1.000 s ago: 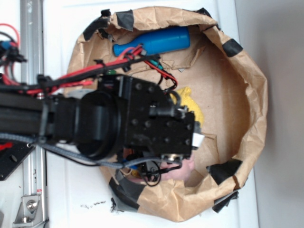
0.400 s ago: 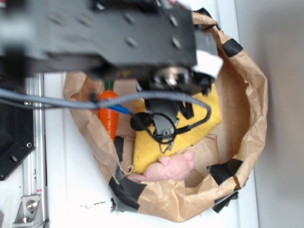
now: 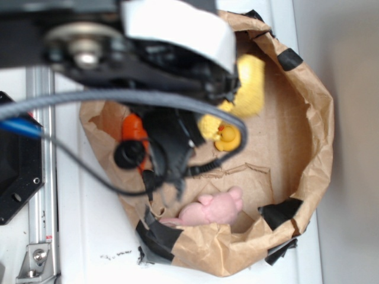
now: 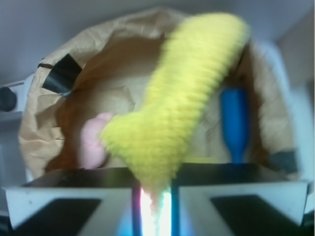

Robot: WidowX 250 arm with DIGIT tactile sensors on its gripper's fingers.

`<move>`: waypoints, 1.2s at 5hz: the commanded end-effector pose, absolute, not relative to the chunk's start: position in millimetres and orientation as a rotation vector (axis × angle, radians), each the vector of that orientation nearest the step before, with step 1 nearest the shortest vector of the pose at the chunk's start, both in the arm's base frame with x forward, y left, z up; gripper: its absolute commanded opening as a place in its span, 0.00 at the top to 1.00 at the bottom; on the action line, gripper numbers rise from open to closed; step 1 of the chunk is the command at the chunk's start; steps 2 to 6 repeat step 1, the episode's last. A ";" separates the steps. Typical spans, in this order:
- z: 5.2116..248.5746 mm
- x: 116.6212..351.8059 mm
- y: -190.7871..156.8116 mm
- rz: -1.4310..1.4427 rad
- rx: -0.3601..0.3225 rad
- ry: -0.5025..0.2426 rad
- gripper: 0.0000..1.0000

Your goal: Grab the yellow cloth.

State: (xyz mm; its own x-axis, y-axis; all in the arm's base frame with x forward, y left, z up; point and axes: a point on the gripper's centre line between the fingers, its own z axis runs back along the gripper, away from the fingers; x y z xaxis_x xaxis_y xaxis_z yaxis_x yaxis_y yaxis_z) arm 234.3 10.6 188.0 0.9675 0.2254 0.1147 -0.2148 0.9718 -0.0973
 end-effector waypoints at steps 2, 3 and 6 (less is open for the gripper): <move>175.6 238.0 27.6 0.285 -0.083 -0.096 1.00; 175.6 238.0 27.6 0.285 -0.083 -0.096 1.00; 175.6 238.0 27.6 0.285 -0.083 -0.096 1.00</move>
